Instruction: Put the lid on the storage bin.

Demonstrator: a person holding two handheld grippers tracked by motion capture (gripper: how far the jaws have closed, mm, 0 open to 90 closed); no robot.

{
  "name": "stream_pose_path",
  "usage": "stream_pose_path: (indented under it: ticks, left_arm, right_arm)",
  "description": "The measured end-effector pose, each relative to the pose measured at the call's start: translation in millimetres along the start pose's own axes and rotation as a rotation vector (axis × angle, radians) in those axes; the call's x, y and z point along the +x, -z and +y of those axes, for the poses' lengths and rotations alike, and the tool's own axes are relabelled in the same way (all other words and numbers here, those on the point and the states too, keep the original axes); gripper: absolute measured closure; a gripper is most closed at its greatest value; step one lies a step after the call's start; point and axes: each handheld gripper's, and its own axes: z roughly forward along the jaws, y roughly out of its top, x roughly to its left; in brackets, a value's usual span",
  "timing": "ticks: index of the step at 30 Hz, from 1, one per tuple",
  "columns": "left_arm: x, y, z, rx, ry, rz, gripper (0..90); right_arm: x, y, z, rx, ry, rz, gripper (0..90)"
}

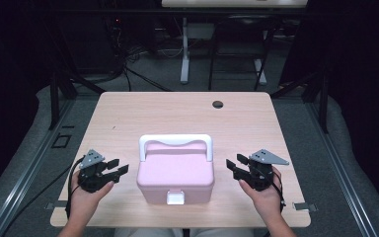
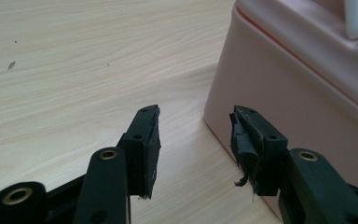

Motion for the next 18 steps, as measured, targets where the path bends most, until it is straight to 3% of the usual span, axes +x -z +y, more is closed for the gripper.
stream_pose_path:
  ticks: [6, 18]
  left_arm:
    - [2.6, -3.3, -7.3, 0.016, -0.01, 0.002, 51.2]
    - [6.8, -11.0, -16.5, 0.042, 0.009, 0.013, 50.0]
  right_arm:
    - [-3.4, -3.0, -8.6, 0.012, 0.003, -0.007, 50.0]
    - [-5.7, -11.6, -19.3, 0.041, 0.019, -0.022, 49.5]
